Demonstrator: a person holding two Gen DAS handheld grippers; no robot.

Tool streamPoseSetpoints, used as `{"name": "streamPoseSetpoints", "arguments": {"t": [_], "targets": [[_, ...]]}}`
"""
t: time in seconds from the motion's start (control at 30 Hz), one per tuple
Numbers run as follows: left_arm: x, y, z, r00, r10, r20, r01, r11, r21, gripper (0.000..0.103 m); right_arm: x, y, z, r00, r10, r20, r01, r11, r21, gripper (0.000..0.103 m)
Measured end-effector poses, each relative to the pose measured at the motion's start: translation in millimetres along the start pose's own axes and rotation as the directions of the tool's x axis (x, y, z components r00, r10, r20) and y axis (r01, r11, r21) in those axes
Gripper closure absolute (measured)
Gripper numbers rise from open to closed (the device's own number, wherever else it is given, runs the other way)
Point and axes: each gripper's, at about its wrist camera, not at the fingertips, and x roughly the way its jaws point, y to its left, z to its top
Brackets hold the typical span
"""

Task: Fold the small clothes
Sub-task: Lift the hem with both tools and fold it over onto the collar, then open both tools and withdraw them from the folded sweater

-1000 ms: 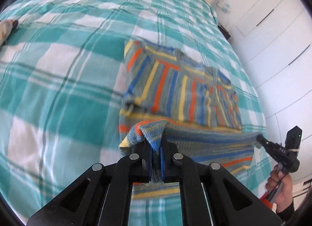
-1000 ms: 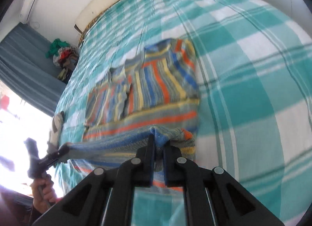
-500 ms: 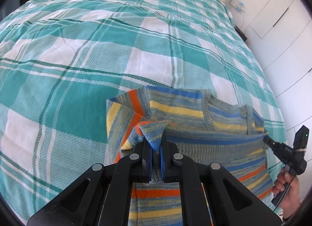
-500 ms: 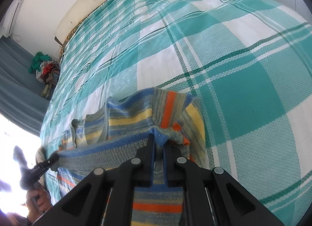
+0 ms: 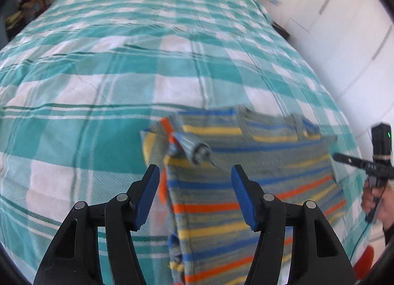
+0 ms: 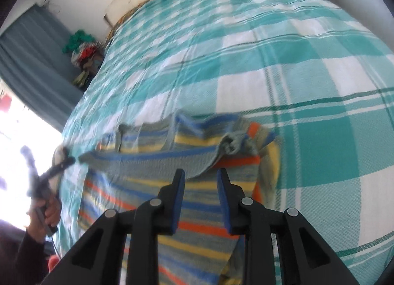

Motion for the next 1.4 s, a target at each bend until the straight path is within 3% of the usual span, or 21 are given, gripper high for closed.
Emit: {"name": "streamPoseSetpoints", "arguments": {"t": [0.07,0.13,0.2,0.3,0.37,0.43,0.5,0.6,0.67,0.77,0.87,0.93,1.0,1.07,1.13,1.17,1.23,1.3,1.4], "targets": [[23.7,-23.6,-5.7,0.994,-0.040,-0.103,0.050,0.994,0.094,0.042,29.4,8.8,2.8,0.993,-0.006,-0.115,0.004,1.000,-0.017,0.075],[49.7,-40.0,-1.4,0.991,0.001,-0.136,0.020,0.988,0.154,0.042,53.1,11.5,17.3,0.991,-0.051,-0.124,0.050,0.999,-0.013,0.075],[62.4,-39.6,17.6,0.994,0.045,-0.097,-0.034,0.993,0.110,0.043,54.6,14.7,36.6,0.998,-0.070,-0.002,0.070,0.998,-0.002,0.075],[47.7,-16.6,46.8,0.998,0.057,0.037,-0.054,0.996,-0.069,0.043,33.5,15.4,55.2,0.977,-0.086,0.193,0.076,0.995,0.060,0.075],[30.5,-3.6,50.6,0.994,0.044,0.100,-0.029,0.989,-0.143,0.037,18.7,17.7,56.3,0.970,-0.070,0.231,0.055,0.996,0.072,0.075],[15.8,-3.3,42.1,0.991,0.042,0.127,-0.027,0.992,-0.121,0.034,7.9,28.4,49.9,0.971,-0.085,0.224,0.088,0.996,-0.004,0.075],[5.5,-13.7,20.2,0.991,0.048,0.126,-0.043,0.998,-0.047,0.034,0.7,43.4,31.8,0.975,-0.105,0.196,0.129,0.985,-0.112,0.075],[4.1,-37.4,-32.4,0.997,0.030,0.070,-0.037,0.994,0.101,0.034,-2.4,60.5,-16.4,0.989,-0.078,0.124,0.105,0.966,-0.236,0.075],[15.6,-44.9,-73.3,0.995,0.095,-0.001,-0.093,0.979,0.181,0.034,4.0,60.3,-58.7,0.997,-0.052,0.059,0.066,0.964,-0.259,0.070],[9.6,-43.4,-116.7,0.985,0.171,0.005,-0.167,0.955,0.247,0.035,17.9,41.4,-122.0,0.985,-0.169,-0.025,0.155,0.946,-0.283,0.067],[-14.7,-45.9,-120.5,0.986,0.169,0.017,-0.169,0.965,0.203,0.032,-8.3,41.4,-140.0,0.984,-0.174,0.035,0.177,0.956,-0.234,0.067],[-28.6,-53.8,-118.4,0.987,0.144,0.073,-0.154,0.972,0.177,0.019,-23.9,48.7,-138.7,0.985,-0.145,0.098,0.162,0.966,-0.202,0.067],[-30.7,-61.4,-115.4,0.986,0.132,0.103,-0.146,0.979,0.142,0.012,-29.3,54.3,-137.0,0.981,-0.131,0.146,0.157,0.971,-0.181,0.065],[-18.6,-64.1,-118.0,0.987,0.138,0.089,-0.146,0.985,0.096,0.012,-20.0,54.2,-141.0,0.980,-0.140,0.140,0.161,0.975,-0.153,0.060],[2.3,-63.1,-131.5,0.977,0.213,0.030,-0.215,0.972,0.098,0.014,-0.2,41.8,-153.5,0.980,-0.187,0.067,0.194,0.975,-0.111,0.060],[7.5,-61.2,-142.5,0.968,0.251,0.008,-0.250,0.962,0.112,0.014,-0.7,37.4,-163.5,0.980,-0.184,0.070,0.190,0.978,-0.090,0.060],[-6.9,-58.9,-164.7,0.961,0.277,0.024,-0.278,0.954,0.114,0.013,-15.8,40.3,-178.9,0.976,-0.190,0.106,0.199,0.976,-0.083,0.060],[-26.0,-54.8,-182.6,0.964,0.266,0.010,-0.266,0.961,0.073,0.013,-29.3,43.4,-194.1,0.972,-0.217,0.088,0.223,0.972,-0.067,0.060],[-49.7,-49.3,-200.4,0.959,0.280,0.043,-0.280,0.960,-0.002,0.007,-47.8,50.0,-218.8,0.960,-0.240,0.142,0.247,0.968,-0.031,0.058]]}}
